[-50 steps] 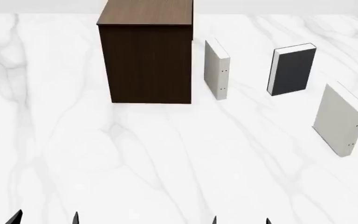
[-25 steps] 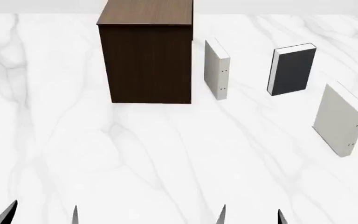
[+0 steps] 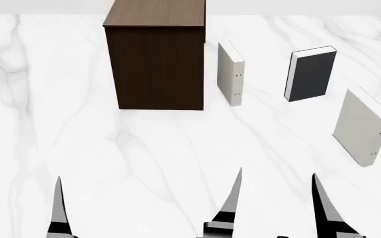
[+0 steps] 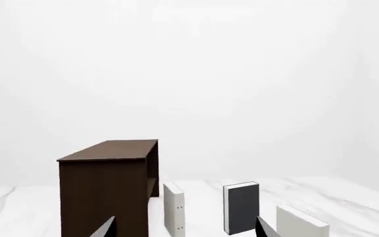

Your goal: Pick up the book in the middle and place it on the cabinet shelf.

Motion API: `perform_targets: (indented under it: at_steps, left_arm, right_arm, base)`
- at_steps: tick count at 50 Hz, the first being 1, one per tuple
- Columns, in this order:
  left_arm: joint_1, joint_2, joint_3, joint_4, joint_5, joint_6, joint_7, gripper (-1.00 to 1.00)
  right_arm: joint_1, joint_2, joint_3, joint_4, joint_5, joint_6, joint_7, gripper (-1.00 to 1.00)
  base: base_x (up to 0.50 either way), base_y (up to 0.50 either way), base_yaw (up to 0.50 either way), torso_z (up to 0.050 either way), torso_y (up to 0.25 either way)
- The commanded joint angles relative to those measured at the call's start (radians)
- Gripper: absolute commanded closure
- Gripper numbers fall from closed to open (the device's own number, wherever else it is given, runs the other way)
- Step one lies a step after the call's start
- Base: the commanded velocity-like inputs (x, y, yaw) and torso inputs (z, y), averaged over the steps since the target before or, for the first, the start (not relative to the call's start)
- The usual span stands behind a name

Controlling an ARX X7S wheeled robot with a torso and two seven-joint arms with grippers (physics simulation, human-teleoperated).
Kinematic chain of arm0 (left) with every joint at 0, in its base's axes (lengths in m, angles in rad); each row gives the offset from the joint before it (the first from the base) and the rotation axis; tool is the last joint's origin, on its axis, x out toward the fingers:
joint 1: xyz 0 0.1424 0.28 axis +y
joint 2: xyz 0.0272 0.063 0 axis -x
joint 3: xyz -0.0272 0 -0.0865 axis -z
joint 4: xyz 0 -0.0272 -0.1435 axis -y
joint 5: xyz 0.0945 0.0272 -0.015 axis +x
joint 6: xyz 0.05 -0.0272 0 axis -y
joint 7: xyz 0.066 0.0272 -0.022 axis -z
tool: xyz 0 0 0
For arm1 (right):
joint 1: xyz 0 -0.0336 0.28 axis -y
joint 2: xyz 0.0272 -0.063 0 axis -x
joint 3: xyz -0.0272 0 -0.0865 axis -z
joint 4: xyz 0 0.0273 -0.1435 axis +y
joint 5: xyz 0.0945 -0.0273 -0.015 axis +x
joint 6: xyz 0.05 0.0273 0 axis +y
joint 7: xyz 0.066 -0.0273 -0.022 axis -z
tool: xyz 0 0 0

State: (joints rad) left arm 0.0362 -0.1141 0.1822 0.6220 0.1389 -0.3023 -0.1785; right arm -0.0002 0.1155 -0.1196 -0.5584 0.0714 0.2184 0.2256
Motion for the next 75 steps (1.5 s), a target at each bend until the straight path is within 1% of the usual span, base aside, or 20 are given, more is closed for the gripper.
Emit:
perform_targets:
  at_steps: [1, 12, 13, 14, 15, 24, 75]
  left_arm:
    - [0.001, 0.009, -0.005, 0.128, 0.009, -0.048, 0.016, -1.0]
    - [-0.004, -0.007, 0.004, 0.127, 0.002, -0.049, 0.0, -1.0]
    - [-0.006, -0.008, 0.006, 0.128, 0.002, -0.052, -0.001, -1.0]
    - [-0.007, -0.009, 0.007, 0.13, 0.002, -0.054, -0.002, -1.0]
    - [-0.008, -0.01, 0.008, 0.131, 0.002, -0.055, -0.003, -1.0]
    - [-0.013, -0.018, 0.016, 0.138, -0.003, -0.063, -0.013, -1.0]
    - [-0.021, -0.058, 0.034, 0.162, -0.032, -0.084, -0.061, -1.0]
  right_arm:
    - [0.002, 0.002, 0.009, -0.126, -0.013, 0.061, 0.009, -1.0]
    - [0.017, 0.008, -0.001, -0.139, -0.021, 0.097, 0.04, -1.0]
    - [0.011, 0.007, 0.005, -0.134, -0.004, 0.061, 0.035, -1.0]
    - [0.009, 0.014, 0.002, -0.139, 0.006, 0.062, 0.025, -1.0]
    - [0.013, 0.015, 0.0, -0.14, -0.002, 0.083, 0.033, -1.0]
    - [0.016, 0.022, -0.002, -0.158, 0.01, 0.092, 0.046, -1.0]
    - [0.021, 0.062, -0.032, -0.164, 0.03, 0.096, 0.101, -1.0]
  base:
    - [0.0, 0.0, 0.0, 0.0, 0.0]
    - [0.0, 0.0, 0.0, 0.0, 0.0]
    - [0.02, 0.0, 0.0, 0.0, 0.0]
    - [0.36, 0.0, 0.0, 0.0, 0.0]
    - [0.5, 0.0, 0.0, 0.0, 0.0]
    - [0.5, 0.0, 0.0, 0.0, 0.0]
    - [0.5, 0.0, 0.0, 0.0, 0.001]
